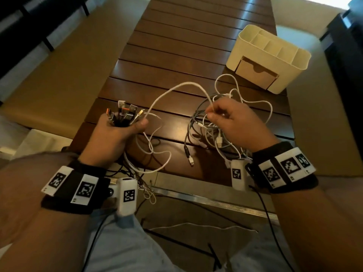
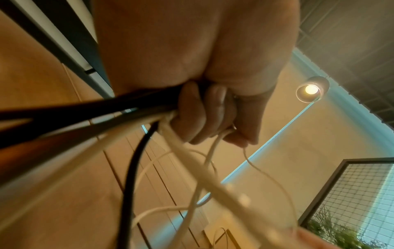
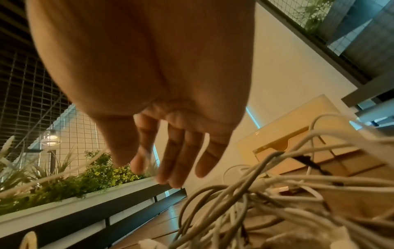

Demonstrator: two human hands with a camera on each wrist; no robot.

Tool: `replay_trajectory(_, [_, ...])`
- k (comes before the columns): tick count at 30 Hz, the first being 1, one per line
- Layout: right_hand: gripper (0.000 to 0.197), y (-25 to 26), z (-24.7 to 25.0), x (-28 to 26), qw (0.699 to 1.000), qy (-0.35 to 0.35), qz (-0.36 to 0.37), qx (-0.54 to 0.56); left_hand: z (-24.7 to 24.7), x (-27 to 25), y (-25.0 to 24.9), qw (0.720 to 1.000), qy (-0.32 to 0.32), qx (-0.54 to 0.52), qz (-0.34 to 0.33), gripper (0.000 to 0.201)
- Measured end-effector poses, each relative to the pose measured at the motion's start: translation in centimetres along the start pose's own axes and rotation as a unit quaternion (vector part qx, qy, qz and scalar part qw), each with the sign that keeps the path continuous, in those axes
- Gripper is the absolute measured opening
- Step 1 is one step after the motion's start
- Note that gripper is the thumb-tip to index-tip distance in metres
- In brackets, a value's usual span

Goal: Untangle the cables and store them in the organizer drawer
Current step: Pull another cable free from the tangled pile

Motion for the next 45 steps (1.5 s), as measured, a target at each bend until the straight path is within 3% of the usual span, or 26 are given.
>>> replay_trajectory(1, [0.009,-0.4,-0.2,0.0,0.999,0.014,-0.005,-0.04,-0.4,-0.2,-0.2,1.0,0.017,0.007,0.003,0.011])
replay_trajectory(3, [0.035,-0.8,0.1,-0.3,0.996,0.024,-0.018,-0.086,-1.3,-0.6,-0.2,0.998,0.058,0.027,0.026,0.01])
replay_trajectory(5, [0.058,0.1,1.0,-0.9,0.998,0.005,-0.005,-0.065,-2.5,-1.4,0.1,0.991,0.118,0.043,0.047,0.014])
replay_trajectory(6, [0.06,1.2,1.3,-1.3,0.998,-0.002,0.019,-0.052,-3.2,-1.8,0.0,0.987,0.147,0.048,0.048,0.017])
replay_trajectory(8, [0.054,3.8,0.7,-2.2,0.995,0.017,0.072,-0.062,-4.0,-2.7,-0.2,0.98,0.184,0.057,0.05,0.022])
replay_trajectory(12, [0.039,7.4,-3.4,-4.2,0.978,0.11,0.134,-0.114,-4.3,-3.7,-0.5,0.974,0.216,-0.011,0.067,0.006])
replay_trajectory(14, [0.023,8.4,-4.8,-4.9,0.971,0.119,0.169,-0.118,-4.2,-4.0,-0.6,0.97,0.235,-0.021,0.053,0.022])
replay_trajectory(17, [0.013,8.6,-5.6,-5.5,0.972,0.141,0.153,-0.106,-3.2,-4.0,-0.9,0.978,0.207,-0.023,0.031,0.02])
replay_trajectory(20, [0.015,8.8,-5.4,-6.3,0.972,0.182,0.117,-0.087,-1.9,-3.3,-0.7,0.987,0.146,-0.064,0.013,0.019])
replay_trajectory(26, [0.022,6.7,-6.9,-8.5,0.94,0.338,-0.038,-0.022,1.9,-2.2,-0.7,0.995,0.03,-0.091,0.004,0.021])
replay_trajectory(29, [0.023,5.0,-7.2,-8.5,0.935,0.344,-0.08,-0.028,5.8,-1.7,-1.0,0.993,-0.072,-0.091,0.009,0.022])
replay_trajectory(32, [0.022,5.1,-6.4,-7.6,0.953,0.298,-0.039,-0.031,7.5,-1.7,-1.1,0.993,-0.095,-0.07,0.008,0.02])
replay_trajectory(34, [0.02,6.0,-5.7,-6.9,0.965,0.261,0.002,-0.023,5.5,-2.2,-1.0,0.999,-0.046,-0.021,-0.001,0.015])
replay_trajectory(36, [0.018,6.5,-5.4,-6.4,0.971,0.236,0.023,-0.017,1.3,-3.0,-0.8,0.997,0.06,0.033,-0.017,0.026])
replay_trajectory(37, [0.018,6.5,-5.5,-6.3,0.972,0.232,0.028,-0.02,-1.1,-3.5,-0.6,0.99,0.12,0.066,-0.023,0.03])
replay_trajectory(39, [0.018,6.3,-6.1,-6.1,0.97,0.237,0.036,-0.032,-4.8,-4.5,-0.8,0.97,0.194,0.137,-0.053,0.02])
replay_trajectory(40, [0.018,6.1,-6.4,-6.1,0.969,0.242,0.039,-0.035,-5.8,-4.7,-1.0,0.962,0.21,0.161,-0.069,0.017])
replay_trajectory(42, [0.019,5.9,-6.5,-5.9,0.969,0.24,0.043,-0.026,-6.3,-4.6,-0.8,0.958,0.211,0.181,-0.074,0.029])
replay_trajectory(45, [0.022,5.2,-5.5,-5.2,0.977,0.202,0.027,0.058,-4.9,-3.9,-0.1,0.972,0.184,0.144,-0.027,0.031])
Point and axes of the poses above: each hand's wrist, its own x-axis towards the middle knuckle, its own z-axis out of the back of the hand, y = z × x, the point moved 9 cm from there along x, towards the middle knuckle
